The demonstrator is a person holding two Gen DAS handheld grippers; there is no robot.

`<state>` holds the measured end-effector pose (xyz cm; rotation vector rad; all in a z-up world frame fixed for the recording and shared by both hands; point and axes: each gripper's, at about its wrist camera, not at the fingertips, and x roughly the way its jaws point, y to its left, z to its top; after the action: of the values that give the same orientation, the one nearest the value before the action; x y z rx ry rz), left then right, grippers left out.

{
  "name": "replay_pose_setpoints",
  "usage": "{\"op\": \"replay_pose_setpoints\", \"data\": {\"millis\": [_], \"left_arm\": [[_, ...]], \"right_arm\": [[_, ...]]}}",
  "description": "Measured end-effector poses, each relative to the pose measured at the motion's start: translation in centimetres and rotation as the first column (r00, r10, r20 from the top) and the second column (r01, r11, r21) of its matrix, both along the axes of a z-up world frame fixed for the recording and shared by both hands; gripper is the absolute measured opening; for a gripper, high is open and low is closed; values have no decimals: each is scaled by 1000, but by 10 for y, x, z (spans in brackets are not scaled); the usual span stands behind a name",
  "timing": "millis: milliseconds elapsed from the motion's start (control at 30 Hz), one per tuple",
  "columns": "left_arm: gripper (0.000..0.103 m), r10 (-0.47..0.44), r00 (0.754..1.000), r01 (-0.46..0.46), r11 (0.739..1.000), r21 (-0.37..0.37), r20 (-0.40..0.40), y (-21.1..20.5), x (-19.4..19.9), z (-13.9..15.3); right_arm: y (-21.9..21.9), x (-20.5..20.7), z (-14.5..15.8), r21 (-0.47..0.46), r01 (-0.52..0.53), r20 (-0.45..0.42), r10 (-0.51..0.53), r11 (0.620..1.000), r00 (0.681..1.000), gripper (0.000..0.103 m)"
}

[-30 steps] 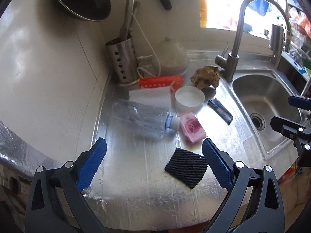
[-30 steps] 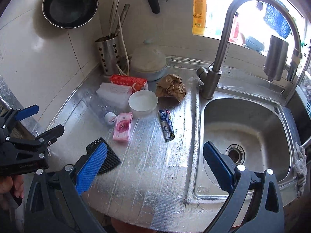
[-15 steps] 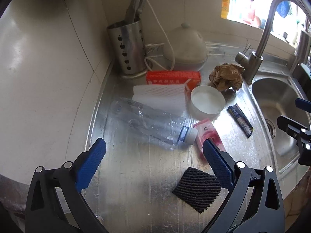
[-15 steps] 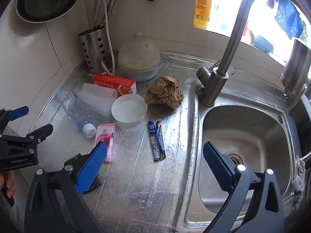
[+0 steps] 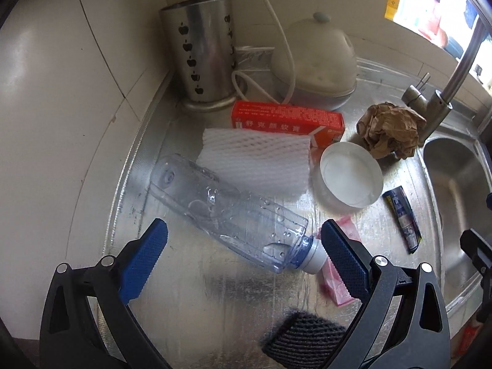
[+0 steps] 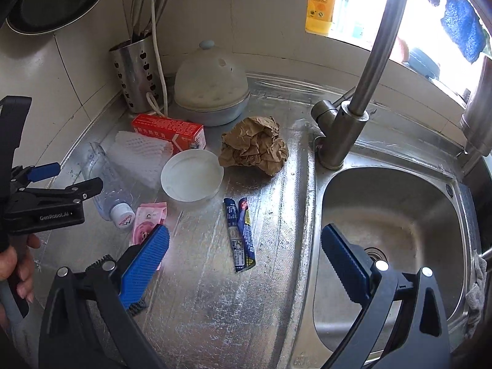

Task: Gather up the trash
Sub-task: 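Grasp the clear plastic bottle with the left tool while the right tool grasps the brown paper bag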

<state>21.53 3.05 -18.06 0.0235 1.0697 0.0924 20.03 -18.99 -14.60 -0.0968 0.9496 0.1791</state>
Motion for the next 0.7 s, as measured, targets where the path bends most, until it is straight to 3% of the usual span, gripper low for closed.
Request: {"op": "replay_pose_setpoints", "data": {"millis": [700], "left_arm": [[97,95,985,-103,994,-46,-146,12,45,-52]], "right_arm": [[-2,18,-8,1,-7,10,7,1000,1000,98]]}}
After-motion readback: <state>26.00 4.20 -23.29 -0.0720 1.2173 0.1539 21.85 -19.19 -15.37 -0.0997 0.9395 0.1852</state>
